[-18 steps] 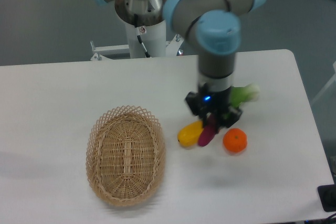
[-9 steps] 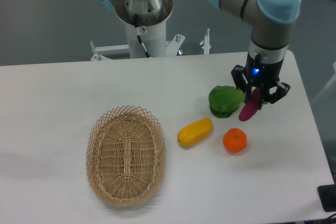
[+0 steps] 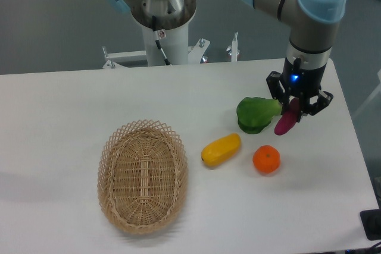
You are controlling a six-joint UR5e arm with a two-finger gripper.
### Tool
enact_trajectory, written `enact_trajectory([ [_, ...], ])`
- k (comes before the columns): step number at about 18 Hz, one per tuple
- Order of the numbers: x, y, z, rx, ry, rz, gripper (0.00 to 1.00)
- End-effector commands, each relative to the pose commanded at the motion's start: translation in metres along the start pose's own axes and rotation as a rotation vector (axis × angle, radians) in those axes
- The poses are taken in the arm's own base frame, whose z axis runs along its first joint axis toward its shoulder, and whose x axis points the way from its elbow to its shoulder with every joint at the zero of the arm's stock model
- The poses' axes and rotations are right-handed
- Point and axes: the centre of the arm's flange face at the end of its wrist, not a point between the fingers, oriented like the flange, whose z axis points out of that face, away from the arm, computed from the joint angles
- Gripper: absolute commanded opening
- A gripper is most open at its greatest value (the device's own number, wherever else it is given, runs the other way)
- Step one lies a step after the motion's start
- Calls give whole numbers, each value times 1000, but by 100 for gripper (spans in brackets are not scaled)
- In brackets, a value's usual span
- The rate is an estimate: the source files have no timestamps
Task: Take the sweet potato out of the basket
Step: 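Lift the sweet potato out of the basket and carry it beside the bok choy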
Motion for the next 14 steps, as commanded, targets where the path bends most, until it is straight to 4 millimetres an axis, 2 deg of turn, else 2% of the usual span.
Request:
enact_trajectory([
  [14,-1,-3,-4,3,-8,-5,37],
])
